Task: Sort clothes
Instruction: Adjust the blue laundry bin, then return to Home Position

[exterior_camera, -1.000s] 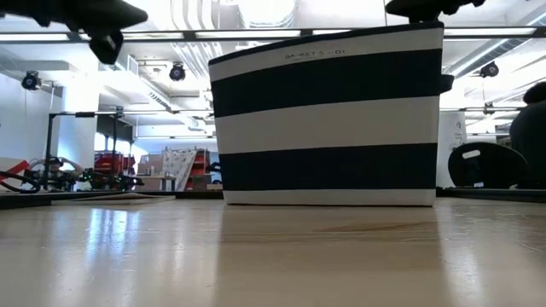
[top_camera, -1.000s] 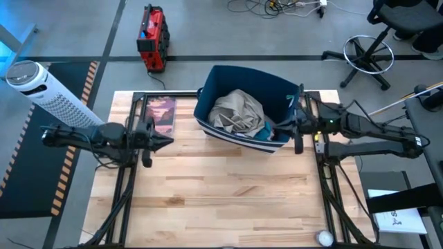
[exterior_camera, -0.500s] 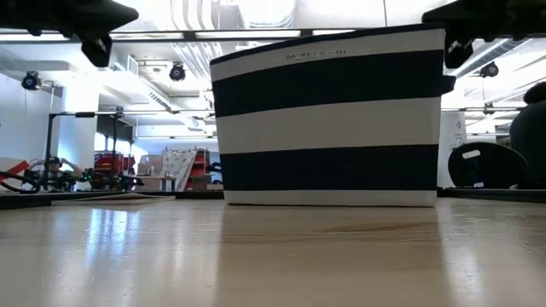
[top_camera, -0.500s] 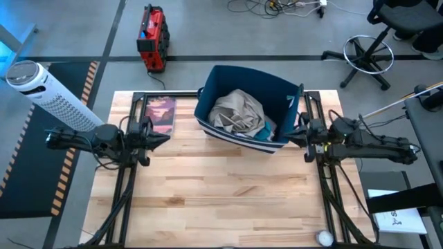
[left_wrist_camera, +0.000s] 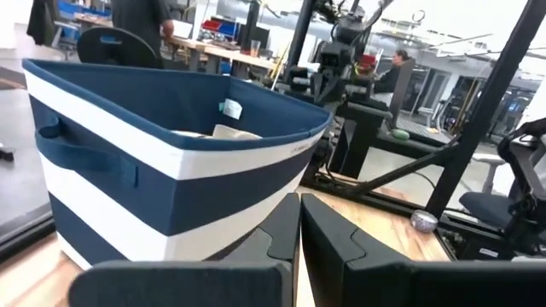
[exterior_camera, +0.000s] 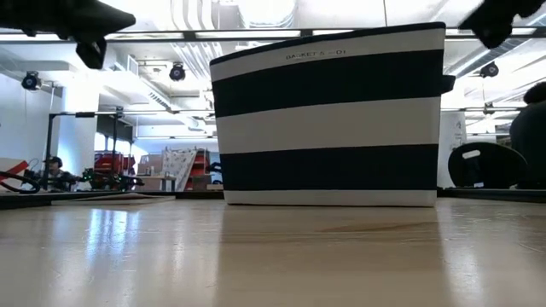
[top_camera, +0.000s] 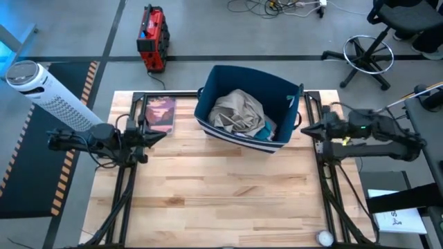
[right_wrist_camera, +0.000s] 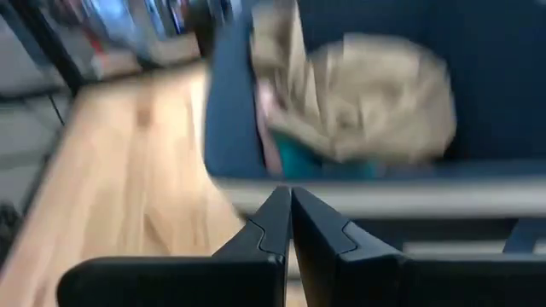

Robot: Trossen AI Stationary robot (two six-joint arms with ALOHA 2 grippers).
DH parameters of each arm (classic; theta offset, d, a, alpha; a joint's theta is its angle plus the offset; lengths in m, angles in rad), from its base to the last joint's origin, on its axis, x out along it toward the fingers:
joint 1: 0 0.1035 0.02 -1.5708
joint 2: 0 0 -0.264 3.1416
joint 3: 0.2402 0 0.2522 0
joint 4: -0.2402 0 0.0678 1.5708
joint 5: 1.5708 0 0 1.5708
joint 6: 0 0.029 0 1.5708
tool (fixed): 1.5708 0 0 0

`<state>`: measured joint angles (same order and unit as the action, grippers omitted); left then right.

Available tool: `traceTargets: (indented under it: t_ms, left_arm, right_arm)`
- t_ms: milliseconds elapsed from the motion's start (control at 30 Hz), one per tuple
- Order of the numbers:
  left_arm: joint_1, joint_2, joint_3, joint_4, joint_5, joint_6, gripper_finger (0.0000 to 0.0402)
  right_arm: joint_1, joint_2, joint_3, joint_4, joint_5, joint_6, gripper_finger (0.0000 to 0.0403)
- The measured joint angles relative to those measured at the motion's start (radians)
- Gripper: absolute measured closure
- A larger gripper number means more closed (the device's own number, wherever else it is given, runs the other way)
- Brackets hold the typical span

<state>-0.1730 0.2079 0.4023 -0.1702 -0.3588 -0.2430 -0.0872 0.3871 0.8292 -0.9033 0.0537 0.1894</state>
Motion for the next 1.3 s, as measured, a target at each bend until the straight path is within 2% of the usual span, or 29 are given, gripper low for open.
traceTargets:
  t_ms: [67,167,367,467,633,733,833,933,1100,1200,1300]
  left_arm:
    - [0.000,0.010,0.000,0.010,-0.002,-0.011,0.0402]
    - [0.000,0.027,0.020,0.012,-0.022,-0.013,0.0402]
    - [0.000,0.071,0.098,-0.031,-0.043,0.023,0.0402]
    - [0.000,0.094,0.126,-0.082,-0.045,0.021,0.0402]
    - [0.000,0.120,0.139,-0.085,-0.045,0.021,0.0402]
    - [0.000,0.130,0.140,-0.086,-0.045,0.017,0.0402]
    - [0.000,0.134,0.140,-0.084,-0.045,0.014,0.0402]
    - [0.000,0.134,0.140,-0.079,-0.045,0.014,0.0402]
    - [0.000,0.133,0.140,-0.074,-0.038,0.009,0.0402]
    - [0.000,0.136,0.132,-0.065,-0.014,0.009,0.0402]
    - [0.000,0.134,0.094,-0.018,0.015,0.009,0.0402]
  right_arm:
    - [0.000,0.062,0.000,-0.049,0.005,0.048,0.0403]
    - [0.000,0.146,-0.002,-0.064,0.074,0.097,0.0403]
    - [-0.015,0.258,-0.002,0.108,0.195,0.039,0.0403]
    - [-0.058,0.318,-0.002,0.142,0.247,0.022,0.0403]
    - [-0.197,0.427,-0.002,0.226,0.236,-0.100,0.0403]
    - [-0.311,0.491,-0.002,0.318,0.193,-0.169,0.0403]
    - [-0.409,0.541,0.000,0.409,0.071,-0.234,0.0403]
    - [-0.473,0.572,0.046,0.391,0.035,-0.247,0.0403]
    - [-0.480,0.541,0.169,0.261,0.018,-0.294,0.0403]
    - [-0.466,0.469,0.209,0.212,-0.086,-0.286,0.0403]
    - [-0.430,0.344,0.165,0.229,-0.207,-0.257,0.0403]
